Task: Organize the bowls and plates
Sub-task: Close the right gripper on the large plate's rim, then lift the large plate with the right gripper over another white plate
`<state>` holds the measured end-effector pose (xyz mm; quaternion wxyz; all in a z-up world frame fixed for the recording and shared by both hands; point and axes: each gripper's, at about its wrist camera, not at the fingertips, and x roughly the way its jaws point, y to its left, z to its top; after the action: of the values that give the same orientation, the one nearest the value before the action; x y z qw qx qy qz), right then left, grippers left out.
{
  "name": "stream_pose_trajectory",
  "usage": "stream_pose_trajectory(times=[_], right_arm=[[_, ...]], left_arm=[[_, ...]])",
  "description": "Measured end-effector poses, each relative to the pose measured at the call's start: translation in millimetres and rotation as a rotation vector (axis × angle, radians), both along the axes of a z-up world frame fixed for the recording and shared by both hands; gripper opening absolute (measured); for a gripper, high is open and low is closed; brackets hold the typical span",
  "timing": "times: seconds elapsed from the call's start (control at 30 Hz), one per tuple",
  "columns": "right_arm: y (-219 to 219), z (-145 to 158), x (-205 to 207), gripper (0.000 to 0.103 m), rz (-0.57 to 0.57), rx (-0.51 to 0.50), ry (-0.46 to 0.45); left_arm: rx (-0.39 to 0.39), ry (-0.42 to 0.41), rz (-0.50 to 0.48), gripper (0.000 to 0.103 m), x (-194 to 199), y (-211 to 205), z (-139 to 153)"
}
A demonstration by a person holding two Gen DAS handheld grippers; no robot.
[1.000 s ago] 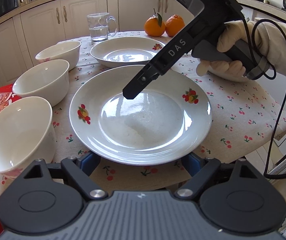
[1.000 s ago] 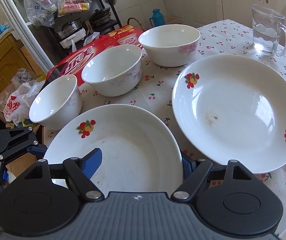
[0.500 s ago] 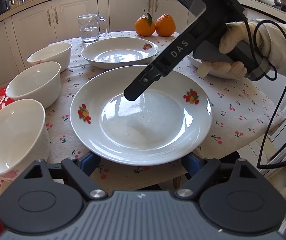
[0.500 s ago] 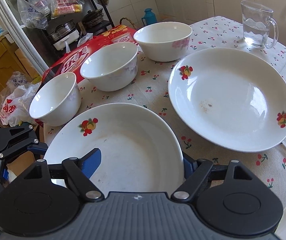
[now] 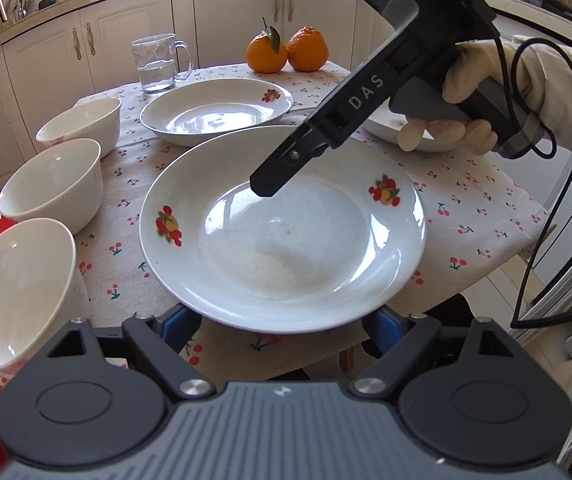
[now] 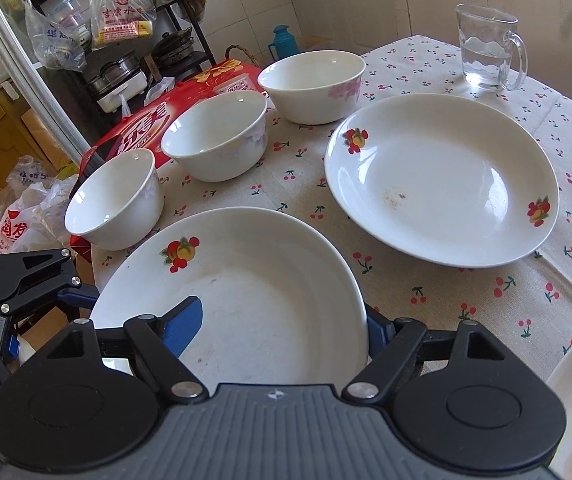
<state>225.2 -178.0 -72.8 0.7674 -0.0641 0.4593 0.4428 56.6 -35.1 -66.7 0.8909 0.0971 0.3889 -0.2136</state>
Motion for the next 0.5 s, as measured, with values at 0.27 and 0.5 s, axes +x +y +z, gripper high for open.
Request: stream_pose_trajectory(times=[0.27, 0.5], right_arm=[[-20.3, 12.4, -4.1, 0.085, -0.051, 0.025, -0.027], [-45.7, 21.5, -7.6, 0.085, -0.114, 0.037, -0.051]], left_arm=[[0.011, -0.015, -0.057, 0.087, 8.4, -11.7, 11.2], [0.008, -0.015, -0.119, 0.087, 18.4, -27.3, 19.1]])
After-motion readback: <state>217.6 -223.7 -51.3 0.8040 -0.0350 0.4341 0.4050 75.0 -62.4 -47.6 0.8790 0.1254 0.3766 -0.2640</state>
